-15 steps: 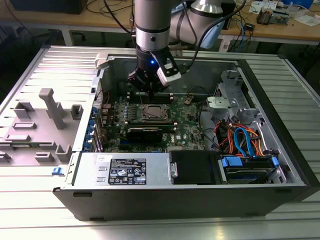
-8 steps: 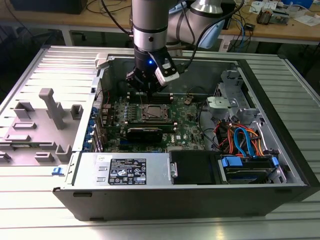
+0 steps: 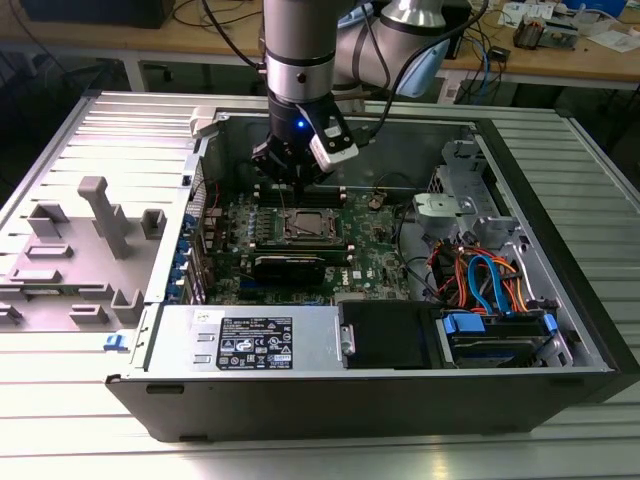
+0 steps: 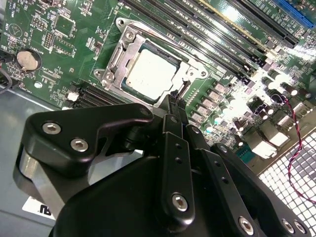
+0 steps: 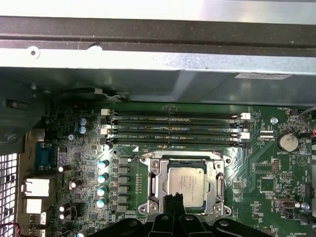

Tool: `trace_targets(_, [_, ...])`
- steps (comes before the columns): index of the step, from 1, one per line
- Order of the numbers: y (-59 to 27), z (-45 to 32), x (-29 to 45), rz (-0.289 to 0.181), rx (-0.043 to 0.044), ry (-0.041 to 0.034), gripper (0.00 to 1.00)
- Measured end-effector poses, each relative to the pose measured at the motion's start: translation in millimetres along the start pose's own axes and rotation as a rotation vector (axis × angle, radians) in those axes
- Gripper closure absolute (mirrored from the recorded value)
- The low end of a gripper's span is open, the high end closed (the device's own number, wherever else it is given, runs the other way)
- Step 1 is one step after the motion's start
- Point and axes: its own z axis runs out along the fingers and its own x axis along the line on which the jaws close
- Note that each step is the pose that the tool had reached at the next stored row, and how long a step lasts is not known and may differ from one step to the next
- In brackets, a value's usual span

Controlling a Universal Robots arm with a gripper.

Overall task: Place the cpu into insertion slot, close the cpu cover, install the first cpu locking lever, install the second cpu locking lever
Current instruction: 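Install the first cpu locking lever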

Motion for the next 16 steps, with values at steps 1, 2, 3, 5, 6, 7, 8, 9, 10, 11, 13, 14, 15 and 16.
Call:
trace_targets(1, [0.0, 0.0, 0.0, 0.000, 0.0000, 0.0000, 0.89])
trace_targets(2, [0.0, 0.0, 0.3, 0.000, 0.0000, 0.0000, 0.89])
trace_targets(3, [0.0, 0.1, 1.3, 0.000, -0.0001, 0.0000, 0.89])
trace_targets(5, [0.1, 0.0, 4.4, 0.000, 0.0000, 0.0001, 0.89])
trace_targets(6, [0.2, 0.0, 7.5, 0.000, 0.0001, 0.0000, 0.89])
trace_targets(7, [0.2, 0.0, 8.9, -0.001, 0.0000, 0.0000, 0.89])
trace_targets(8, [0.3, 0.0, 10.6, -0.003, 0.0000, 0.0000, 0.89])
trace_targets(9, [0.4, -0.1, 12.5, -0.004, -0.0001, 0.0001, 0.89])
trace_targets(10, [0.4, 0.0, 12.8, -0.005, -0.0002, 0.0000, 0.89])
trace_targets(11, [0.4, 0.0, 12.8, -0.005, -0.0002, 0.0001, 0.89])
trace_targets(13, [0.4, -0.1, 12.9, -0.005, -0.0003, 0.0001, 0.89])
trace_targets(14, [0.4, -0.1, 12.9, -0.005, -0.0004, 0.0000, 0.89])
trace_targets(15, [0.4, -0.1, 12.9, -0.005, -0.0003, 0.0001, 0.89])
trace_targets(16, [0.4, -0.1, 12.9, -0.005, -0.0004, 0.0000, 0.89])
